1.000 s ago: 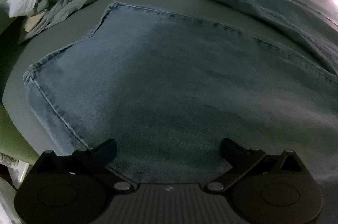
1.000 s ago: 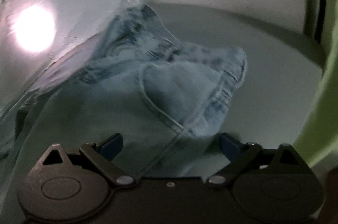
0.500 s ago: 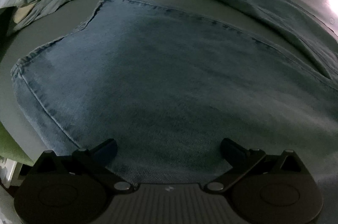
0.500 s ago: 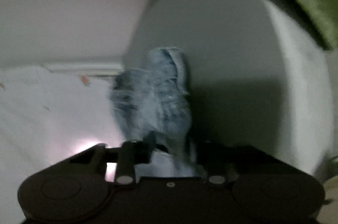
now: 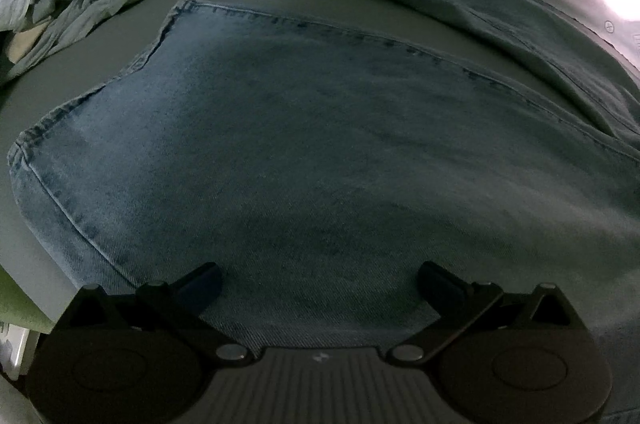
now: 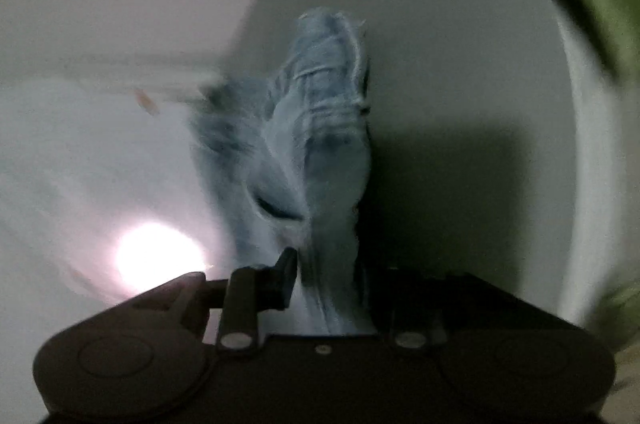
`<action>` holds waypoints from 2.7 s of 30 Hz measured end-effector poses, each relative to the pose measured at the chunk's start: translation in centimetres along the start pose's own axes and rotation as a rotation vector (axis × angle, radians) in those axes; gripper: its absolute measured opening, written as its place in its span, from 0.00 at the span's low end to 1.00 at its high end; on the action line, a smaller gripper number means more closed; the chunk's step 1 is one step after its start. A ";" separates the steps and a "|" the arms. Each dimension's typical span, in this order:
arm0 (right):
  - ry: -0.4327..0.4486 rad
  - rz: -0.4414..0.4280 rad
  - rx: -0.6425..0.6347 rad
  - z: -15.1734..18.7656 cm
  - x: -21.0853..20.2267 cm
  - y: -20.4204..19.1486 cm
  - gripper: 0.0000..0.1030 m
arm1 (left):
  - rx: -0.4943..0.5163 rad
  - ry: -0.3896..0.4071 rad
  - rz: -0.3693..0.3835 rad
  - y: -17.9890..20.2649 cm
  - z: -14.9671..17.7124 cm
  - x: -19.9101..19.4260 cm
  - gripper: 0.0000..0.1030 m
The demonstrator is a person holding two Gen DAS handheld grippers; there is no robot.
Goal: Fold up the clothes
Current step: 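Grasp the jeans waistband with the right gripper and lift it up, then grasp a jeans leg hem with the left gripper while the right gripper holds the waistband up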
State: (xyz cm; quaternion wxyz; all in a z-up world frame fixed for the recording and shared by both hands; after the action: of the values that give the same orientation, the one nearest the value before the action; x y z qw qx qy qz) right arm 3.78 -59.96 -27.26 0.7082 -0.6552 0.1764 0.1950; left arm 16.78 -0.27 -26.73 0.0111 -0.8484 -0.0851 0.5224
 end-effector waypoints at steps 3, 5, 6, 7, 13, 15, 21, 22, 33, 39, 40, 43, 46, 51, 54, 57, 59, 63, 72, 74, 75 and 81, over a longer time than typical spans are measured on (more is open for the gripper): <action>0.007 0.038 -0.068 0.7 0.6 -1.1 0.48 | 0.008 -0.002 0.008 -0.1 -0.1 0.1 1.00; 0.011 0.063 -0.113 1.1 1.0 -1.8 0.50 | 0.016 -0.003 0.015 -0.2 -0.2 0.1 1.00; 0.014 0.075 -0.135 1.4 1.2 -2.2 0.47 | 0.020 -0.004 0.019 -0.3 -0.3 0.1 1.00; 0.016 0.088 -0.158 1.6 1.4 -2.5 0.39 | 0.027 0.000 0.025 -0.3 -0.3 0.2 1.00; 0.045 0.147 -0.178 2.0 1.7 -2.7 0.28 | 0.039 0.040 0.087 -2.1 0.0 -0.8 0.89; 0.051 0.187 -0.190 2.1 2.3 -3.3 0.28 | -0.019 0.073 0.059 -4.3 0.1 -1.7 0.78; 0.079 0.243 -0.210 2.7 2.5 -4.0 0.28 | -0.288 0.149 -0.083 -13.7 2.2 -3.4 0.33; 0.088 0.247 -0.204 2.8 2.4 -4.0 0.28 | -0.335 0.154 -0.107 -15.3 2.6 -3.6 0.25; 0.191 0.244 -0.036 3.7 2.5 -3.5 0.33 | -0.456 0.080 -0.176 -21.3 4.6 -0.7 0.54; 0.195 0.247 -0.018 3.8 2.7 -3.9 0.36 | -0.524 0.117 -0.125 -21.6 3.7 -0.3 0.27; 0.187 0.246 -0.015 3.7 2.8 -4.1 0.38 | -0.543 0.121 -0.115 -21.7 3.4 -0.3 0.17; 0.161 0.166 0.031 3.2 2.2 -4.4 0.16 | -0.617 0.154 -0.071 -22.3 2.2 -1.5 0.04; 0.162 0.055 0.055 3.2 0.4 -5.8 0.12 | -0.700 0.198 -0.018 -22.9 0.7 -3.4 0.03; 0.180 -0.116 0.042 3.7 -3.2 -11.2 0.12 | -0.747 0.349 0.078 -24.1 -3.6 -9.7 0.03; 0.188 -0.174 0.012 3.9 -4.9 -13.0 0.11 | -0.677 0.372 0.005 -23.4 -5.0 -11.6 0.02; 0.211 -0.123 -0.016 3.7 -5.8 -11.5 0.11 | -0.703 0.364 -0.017 -23.2 -4.1 -12.3 0.02; 0.223 -0.089 0.056 3.5 -5.9 -9.3 0.11 | -0.760 0.334 -0.008 -23.5 -2.5 -11.9 0.02; 0.219 -0.006 0.054 4.0 -4.5 -8.6 0.11 | -0.754 0.301 -0.011 -23.1 -2.7 -10.9 0.02; 0.230 0.008 -0.067 3.3 -0.4 -15.7 0.11 | -0.689 0.392 0.031 -20.6 -13.0 -9.4 0.02; 0.235 -0.009 -0.046 2.8 1.1 -17.2 0.11 | -0.674 0.409 0.040 -20.1 -16.0 -8.5 0.02; 0.238 -0.015 -0.043 2.5 1.9 -17.9 0.11 | -0.666 0.417 0.050 -19.7 -17.6 -8.0 0.02; 0.250 0.006 -0.074 1.4 9.0 -23.4 0.12 | -0.669 0.459 0.114 -16.1 -29.7 -3.2 0.02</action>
State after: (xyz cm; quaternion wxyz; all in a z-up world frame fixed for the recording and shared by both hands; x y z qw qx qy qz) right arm 23.39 -59.72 -11.57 0.6553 -0.6997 0.2579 0.1201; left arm 39.61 17.15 -8.70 -0.2757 -0.9031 -0.1983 0.2628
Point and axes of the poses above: each gripper's, at about its wrist camera, not at the fingertips, and x roughly the way its jaws point, y to its right, z to its underside, the point moved 3 cm from there along x, roughly the way its jaws point, and after that the axes turned 10 degrees about x, right-handed, at the moved point
